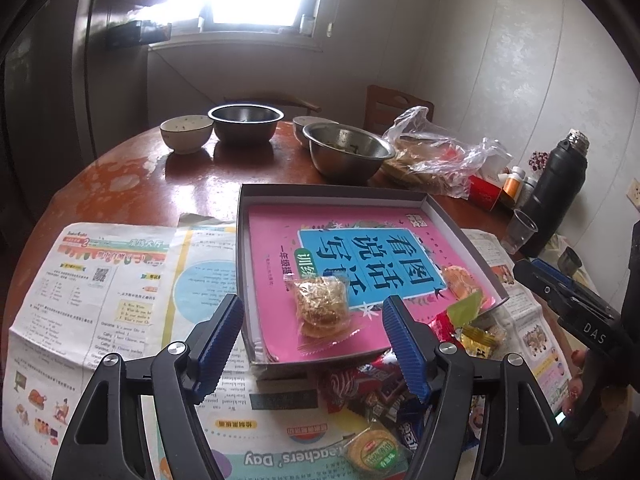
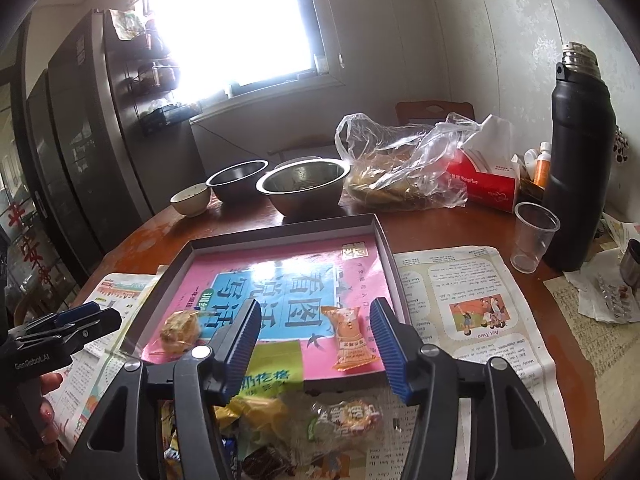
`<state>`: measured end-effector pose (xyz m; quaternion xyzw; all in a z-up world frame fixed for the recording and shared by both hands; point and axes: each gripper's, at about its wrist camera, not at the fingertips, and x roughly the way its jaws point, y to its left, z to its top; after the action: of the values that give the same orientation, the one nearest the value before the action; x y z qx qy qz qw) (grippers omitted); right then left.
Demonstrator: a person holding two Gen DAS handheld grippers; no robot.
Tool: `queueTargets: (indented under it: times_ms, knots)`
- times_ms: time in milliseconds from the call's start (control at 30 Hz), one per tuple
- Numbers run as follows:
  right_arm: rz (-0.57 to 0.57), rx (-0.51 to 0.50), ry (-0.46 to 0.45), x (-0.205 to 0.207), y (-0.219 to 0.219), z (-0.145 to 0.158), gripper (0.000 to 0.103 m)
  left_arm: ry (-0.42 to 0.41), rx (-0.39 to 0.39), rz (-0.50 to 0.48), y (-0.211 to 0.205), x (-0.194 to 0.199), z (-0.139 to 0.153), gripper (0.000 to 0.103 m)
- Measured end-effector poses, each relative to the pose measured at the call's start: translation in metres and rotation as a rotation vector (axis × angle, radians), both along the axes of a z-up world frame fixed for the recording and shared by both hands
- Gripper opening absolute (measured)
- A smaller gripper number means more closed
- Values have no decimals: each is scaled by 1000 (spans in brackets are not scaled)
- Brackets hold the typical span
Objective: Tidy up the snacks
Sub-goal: 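Carry both snacks into the gray tray and open both grippers to release them, then move both open grippers back over the snack pile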
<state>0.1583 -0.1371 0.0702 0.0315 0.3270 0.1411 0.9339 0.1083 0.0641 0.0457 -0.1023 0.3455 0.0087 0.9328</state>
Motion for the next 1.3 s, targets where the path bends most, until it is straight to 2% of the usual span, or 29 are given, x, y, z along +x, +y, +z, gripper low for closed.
queueTargets:
  times_ms: [700, 1300]
  knots:
    - [43, -11, 3, -42, 0, -1, 60, 23, 26, -17, -8, -34, -1, 74]
    - [61, -31, 72, -71, -6, -25, 61, 155, 51, -86, -28, -50, -41, 74]
